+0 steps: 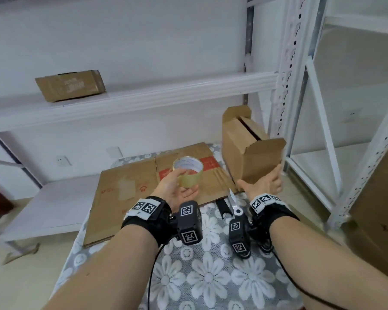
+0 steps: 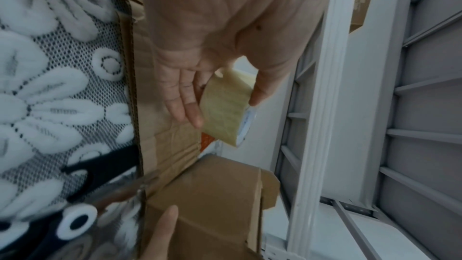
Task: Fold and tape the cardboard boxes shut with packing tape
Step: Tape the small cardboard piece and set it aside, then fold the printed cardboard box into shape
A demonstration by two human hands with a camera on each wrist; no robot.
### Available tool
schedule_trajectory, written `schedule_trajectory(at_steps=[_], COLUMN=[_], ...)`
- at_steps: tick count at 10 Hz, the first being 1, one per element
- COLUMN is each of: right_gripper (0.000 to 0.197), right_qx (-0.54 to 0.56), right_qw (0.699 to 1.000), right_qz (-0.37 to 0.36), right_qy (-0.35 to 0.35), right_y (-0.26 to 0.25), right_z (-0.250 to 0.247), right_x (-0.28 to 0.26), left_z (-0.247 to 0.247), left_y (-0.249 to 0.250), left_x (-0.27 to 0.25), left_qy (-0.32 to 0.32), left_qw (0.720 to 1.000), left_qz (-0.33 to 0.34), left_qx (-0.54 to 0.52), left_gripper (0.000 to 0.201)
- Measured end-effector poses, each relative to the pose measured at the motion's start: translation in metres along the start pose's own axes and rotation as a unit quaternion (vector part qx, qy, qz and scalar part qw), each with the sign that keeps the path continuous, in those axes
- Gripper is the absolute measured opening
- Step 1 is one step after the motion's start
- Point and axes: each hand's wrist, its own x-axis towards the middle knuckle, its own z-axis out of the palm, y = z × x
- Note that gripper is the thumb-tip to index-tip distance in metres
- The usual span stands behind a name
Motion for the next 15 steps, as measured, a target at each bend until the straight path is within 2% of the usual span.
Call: schedule_trajectory(at_steps=[2,3,4,5,6,7,8,9,10,11,12,13,14,15], right_gripper=[0.122,0.119,0.104,0.065,0.024,0.016,0.030,0.045,0.047,0.034,0.041,0.030,0.029,0.028], right_qx=[0.027,0.044,0.018,-0.023,-0.016,-0.015,-0.055,-0.088,-0.134,-0.164,-0.192,-0.234,-0.232,-0.234], right_qw=[0.999,0.999,0.999,1.000,0.996,0.985,0.965,0.942,0.928,0.922,0.924,0.917,0.911,0.904], right_qz=[0.012,0.010,0.005,0.000,-0.057,-0.110,-0.114,-0.111,-0.128,-0.143,-0.166,-0.205,-0.227,-0.244], right_qy=[0.016,0.019,0.043,0.019,-0.062,-0.128,-0.230,-0.303,-0.323,-0.321,-0.287,-0.251,-0.254,-0.263], right_y=[-0.008,-0.011,-0.008,-0.002,0.002,-0.001,-0.005,-0.007,-0.011,-0.013,-0.016,-0.027,-0.035,-0.039], right_z=[-0.007,-0.014,-0.014,-0.011,-0.009,-0.006,0.003,0.015,0.021,0.024,0.029,0.033,0.042,0.051], right_x=[0.003,-0.010,-0.026,-0.043,-0.065,-0.085,-0.098,-0.105,-0.109,-0.111,-0.112,-0.115,-0.116,-0.117], left_z=[-0.007,-0.017,-0.034,-0.053,-0.065,-0.070,-0.073,-0.083,-0.096,-0.108,-0.117,-0.121,-0.114,-0.116], left_y=[-0.007,-0.013,-0.018,-0.029,-0.041,-0.050,-0.052,-0.051,-0.049,-0.050,-0.051,-0.047,-0.046,-0.043], left_x=[0.002,-0.005,-0.015,-0.027,-0.040,-0.052,-0.061,-0.057,-0.054,-0.045,-0.034,-0.033,-0.041,-0.036], left_qy=[-0.005,-0.016,-0.003,-0.019,-0.033,-0.049,-0.050,0.020,0.080,0.121,0.211,0.254,0.209,0.187], left_qw=[0.999,0.999,0.993,0.973,0.958,0.954,0.958,0.964,0.973,0.988,0.977,0.966,0.957,0.966], left_qz=[-0.029,-0.037,-0.048,-0.079,-0.103,-0.114,-0.116,-0.084,-0.051,-0.024,-0.007,0.056,0.035,0.034], left_qx=[-0.026,0.013,0.110,0.215,0.266,0.273,0.259,0.252,0.211,0.095,-0.002,-0.004,-0.198,-0.175], left_gripper=[0.037,0.032,0.036,0.043,0.032,0.021,0.030,0.046,0.037,0.044,0.048,0.054,0.051,0.052])
